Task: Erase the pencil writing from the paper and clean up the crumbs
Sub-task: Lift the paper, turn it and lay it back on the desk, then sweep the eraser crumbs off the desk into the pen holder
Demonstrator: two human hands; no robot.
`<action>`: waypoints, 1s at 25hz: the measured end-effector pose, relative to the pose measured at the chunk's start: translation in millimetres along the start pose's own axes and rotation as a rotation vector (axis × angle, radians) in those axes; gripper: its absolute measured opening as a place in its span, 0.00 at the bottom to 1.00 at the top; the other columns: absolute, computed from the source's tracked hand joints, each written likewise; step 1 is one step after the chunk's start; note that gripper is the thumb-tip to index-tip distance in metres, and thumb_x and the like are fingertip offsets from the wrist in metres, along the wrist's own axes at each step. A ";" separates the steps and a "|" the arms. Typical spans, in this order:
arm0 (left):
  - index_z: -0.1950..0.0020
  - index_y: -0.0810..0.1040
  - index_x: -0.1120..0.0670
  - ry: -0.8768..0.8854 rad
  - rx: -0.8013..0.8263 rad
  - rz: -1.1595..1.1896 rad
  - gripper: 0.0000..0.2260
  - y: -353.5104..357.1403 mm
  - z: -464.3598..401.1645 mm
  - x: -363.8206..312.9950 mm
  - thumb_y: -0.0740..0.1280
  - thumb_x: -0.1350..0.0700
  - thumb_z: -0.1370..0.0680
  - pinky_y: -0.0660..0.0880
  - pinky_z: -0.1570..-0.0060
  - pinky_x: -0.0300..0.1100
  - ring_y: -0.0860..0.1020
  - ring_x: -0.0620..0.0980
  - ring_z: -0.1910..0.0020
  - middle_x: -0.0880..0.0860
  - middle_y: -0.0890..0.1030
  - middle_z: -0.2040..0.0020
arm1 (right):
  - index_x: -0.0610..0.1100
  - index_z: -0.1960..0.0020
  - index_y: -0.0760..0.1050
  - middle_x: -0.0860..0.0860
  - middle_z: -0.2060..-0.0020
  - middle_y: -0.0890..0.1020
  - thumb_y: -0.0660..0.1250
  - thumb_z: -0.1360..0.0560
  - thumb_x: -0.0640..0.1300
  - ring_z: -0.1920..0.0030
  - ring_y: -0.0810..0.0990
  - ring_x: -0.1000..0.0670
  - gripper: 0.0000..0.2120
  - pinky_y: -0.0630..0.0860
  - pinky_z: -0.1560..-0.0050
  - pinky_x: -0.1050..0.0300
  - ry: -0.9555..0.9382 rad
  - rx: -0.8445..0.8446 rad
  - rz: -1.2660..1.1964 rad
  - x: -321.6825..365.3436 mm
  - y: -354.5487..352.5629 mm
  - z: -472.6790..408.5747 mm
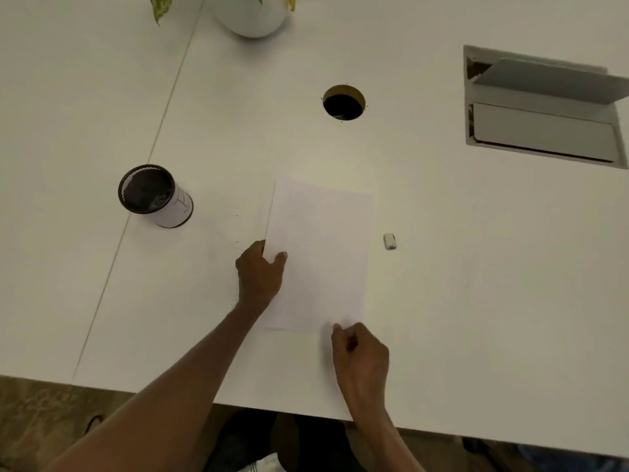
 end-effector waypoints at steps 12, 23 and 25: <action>0.22 0.67 0.61 0.218 -0.041 -0.057 0.28 24.9 48.5 11.5 0.71 0.57 0.20 0.62 0.26 0.41 0.69 0.59 0.27 0.61 0.71 0.26 | 0.40 0.25 0.65 0.44 0.24 0.61 0.54 0.19 0.55 0.23 0.60 0.46 0.28 0.61 0.25 0.45 -0.612 0.147 0.575 -28.4 16.5 -78.1; 0.19 0.54 0.62 0.071 -0.660 0.267 0.55 -109.8 -63.7 94.2 0.84 0.48 0.34 0.64 0.25 0.51 0.64 0.56 0.24 0.59 0.61 0.22 | 0.38 0.21 0.49 0.44 0.21 0.50 0.50 0.18 0.55 0.21 0.47 0.49 0.32 0.46 0.22 0.51 -0.805 0.283 0.269 120.8 127.3 -76.3; 0.18 0.49 0.60 0.160 -0.597 0.296 0.59 -119.5 -84.0 101.2 0.84 0.46 0.35 0.59 0.22 0.45 0.60 0.51 0.21 0.57 0.58 0.19 | 0.35 0.22 0.53 0.41 0.22 0.53 0.46 0.20 0.55 0.21 0.51 0.44 0.33 0.46 0.23 0.45 -0.876 0.162 0.447 135.6 143.9 -133.9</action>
Point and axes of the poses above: each hand's wrist, its own z-axis away from the middle knuckle, its own y-axis out of the palm, x = y × z, the point moved 2 cm from there along -z, towards the middle knuckle
